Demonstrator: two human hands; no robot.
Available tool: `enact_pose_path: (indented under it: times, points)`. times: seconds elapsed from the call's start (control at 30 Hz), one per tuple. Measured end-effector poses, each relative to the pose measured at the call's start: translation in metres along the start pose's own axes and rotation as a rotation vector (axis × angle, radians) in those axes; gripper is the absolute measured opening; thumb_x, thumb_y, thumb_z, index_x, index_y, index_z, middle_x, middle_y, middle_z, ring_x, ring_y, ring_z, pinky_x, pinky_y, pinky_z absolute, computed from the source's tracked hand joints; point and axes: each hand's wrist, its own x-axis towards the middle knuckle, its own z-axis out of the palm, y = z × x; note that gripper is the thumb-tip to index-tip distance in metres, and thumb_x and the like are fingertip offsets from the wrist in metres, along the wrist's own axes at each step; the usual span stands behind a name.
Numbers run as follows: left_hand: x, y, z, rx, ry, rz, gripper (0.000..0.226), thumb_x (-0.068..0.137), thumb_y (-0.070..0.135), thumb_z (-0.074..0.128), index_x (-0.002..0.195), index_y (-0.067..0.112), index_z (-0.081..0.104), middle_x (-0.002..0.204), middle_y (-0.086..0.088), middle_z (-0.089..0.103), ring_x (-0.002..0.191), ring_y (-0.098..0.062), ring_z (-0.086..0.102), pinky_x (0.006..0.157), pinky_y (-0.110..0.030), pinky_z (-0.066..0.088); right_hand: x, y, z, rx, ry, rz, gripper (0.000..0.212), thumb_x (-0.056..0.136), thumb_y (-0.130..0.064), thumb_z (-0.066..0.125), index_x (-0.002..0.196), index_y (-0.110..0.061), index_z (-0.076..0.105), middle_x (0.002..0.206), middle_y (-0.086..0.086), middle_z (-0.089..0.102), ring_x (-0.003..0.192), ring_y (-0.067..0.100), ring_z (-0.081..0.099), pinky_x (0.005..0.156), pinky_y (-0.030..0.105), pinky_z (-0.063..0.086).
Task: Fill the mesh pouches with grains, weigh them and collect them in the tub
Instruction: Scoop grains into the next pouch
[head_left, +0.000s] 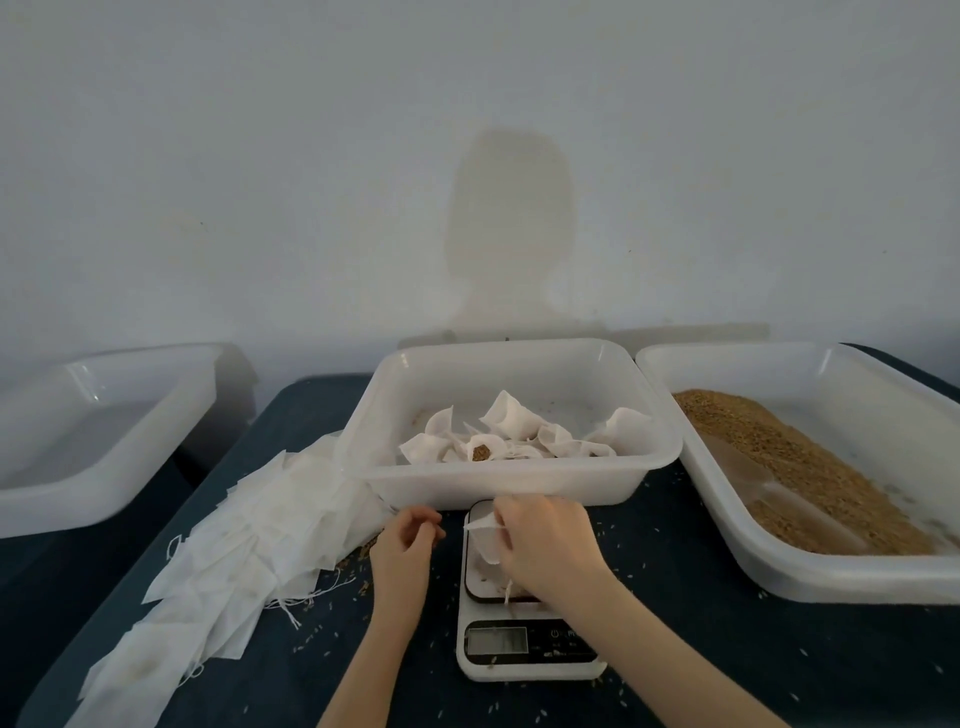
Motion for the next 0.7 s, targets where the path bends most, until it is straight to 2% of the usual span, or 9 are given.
enact_pose_path:
  times: [0.1, 0.2, 0.27, 0.33, 0.4, 0.47, 0.5, 0.57, 0.7]
  points:
    - [-0.012, 0.008, 0.005, 0.088, -0.033, 0.257, 0.023, 0.084, 0.021, 0.066, 0.098, 0.035, 0.057, 0.087, 0.013, 0.065, 0.081, -0.003, 0.060, 0.070, -0.022, 0.046, 0.007, 0.007, -0.011, 0.152, 0.042, 0.113, 0.018, 0.091, -0.032, 0.048, 0.087, -0.021, 0.062, 0.080, -0.006, 0.063, 0.071, 0.011, 0.057, 0.060, 0.022, 0.043]
    - [-0.023, 0.027, 0.022, 0.246, -0.178, 0.393, 0.080, 0.064, 0.059, 0.071, 0.130, 0.042, 0.031, 0.126, 0.040, 0.034, 0.115, 0.016, 0.038, 0.084, -0.011, 0.039, 0.017, 0.017, -0.033, 0.240, 0.079, 0.172, 0.015, 0.091, -0.033, 0.053, 0.084, -0.024, 0.063, 0.079, -0.009, 0.064, 0.074, 0.008, 0.059, 0.062, 0.019, 0.045]
    - [-0.025, 0.043, 0.038, 0.368, -0.202, 0.478, 0.103, 0.056, 0.063, 0.072, 0.137, 0.044, 0.012, 0.131, 0.044, 0.015, 0.124, 0.018, 0.021, 0.102, -0.018, 0.031, 0.021, 0.023, -0.051, 0.325, 0.071, 0.193, 0.015, 0.088, -0.036, 0.058, 0.079, -0.025, 0.064, 0.075, -0.011, 0.065, 0.073, 0.006, 0.060, 0.065, 0.020, 0.048]
    - [-0.026, 0.059, 0.051, 0.379, -0.177, 0.492, 0.107, 0.057, 0.054, 0.074, 0.137, 0.048, 0.003, 0.137, 0.030, 0.020, 0.127, 0.007, 0.025, 0.106, -0.024, 0.030, 0.021, 0.027, -0.067, 0.417, 0.040, 0.209, 0.018, 0.086, -0.037, 0.061, 0.074, -0.025, 0.067, 0.069, -0.011, 0.066, 0.069, 0.005, 0.061, 0.066, 0.025, 0.051]
    - [-0.023, 0.072, 0.061, 0.294, -0.140, 0.419, 0.110, 0.063, 0.041, 0.080, 0.138, 0.050, -0.001, 0.119, 0.023, 0.045, 0.105, 0.007, 0.049, 0.089, -0.016, 0.045, 0.018, 0.031, -0.082, 0.464, 0.024, 0.200, 0.021, 0.085, -0.036, 0.061, 0.069, -0.024, 0.067, 0.061, -0.011, 0.065, 0.060, 0.003, 0.059, 0.066, 0.030, 0.053]
    - [-0.020, 0.079, 0.070, 0.222, -0.170, 0.357, 0.106, 0.071, 0.031, 0.080, 0.143, 0.041, 0.003, 0.095, 0.031, 0.048, 0.082, 0.009, 0.056, 0.068, -0.013, 0.049, 0.013, 0.036, -0.095, 0.542, 0.027, 0.187, 0.021, 0.087, -0.032, 0.062, 0.069, -0.021, 0.067, 0.058, -0.010, 0.065, 0.053, 0.004, 0.057, 0.066, 0.032, 0.054]
    - [-0.021, 0.084, 0.074, 0.190, -0.209, 0.334, 0.095, 0.074, 0.028, 0.077, 0.143, 0.037, 0.013, 0.091, 0.030, 0.049, 0.081, 0.007, 0.058, 0.067, -0.016, 0.051, 0.010, 0.041, -0.100, 0.585, 0.034, 0.180, 0.022, 0.087, -0.029, 0.063, 0.069, -0.018, 0.068, 0.055, -0.010, 0.064, 0.051, 0.004, 0.056, 0.064, 0.031, 0.053]
    - [-0.021, 0.094, 0.081, 0.147, -0.275, 0.315, 0.061, 0.076, 0.026, 0.071, 0.121, 0.048, 0.036, 0.084, 0.023, 0.056, 0.081, 0.002, 0.060, 0.063, -0.016, 0.050, 0.005, 0.052, -0.110, 0.638, 0.042, 0.170, 0.024, 0.089, -0.026, 0.063, 0.067, -0.017, 0.067, 0.053, -0.010, 0.062, 0.047, 0.004, 0.054, 0.060, 0.025, 0.050]
    - [-0.023, 0.105, 0.093, 0.148, -0.332, 0.364, 0.037, 0.076, 0.021, 0.067, 0.102, 0.039, 0.047, 0.079, 0.015, 0.057, 0.080, 0.017, 0.053, 0.059, -0.001, 0.040, -0.007, 0.095, -0.130, 0.695, 0.128, 0.227, 0.033, 0.092, -0.035, 0.058, 0.065, -0.017, 0.066, 0.056, -0.004, 0.065, 0.046, 0.006, 0.055, 0.055, 0.018, 0.047]
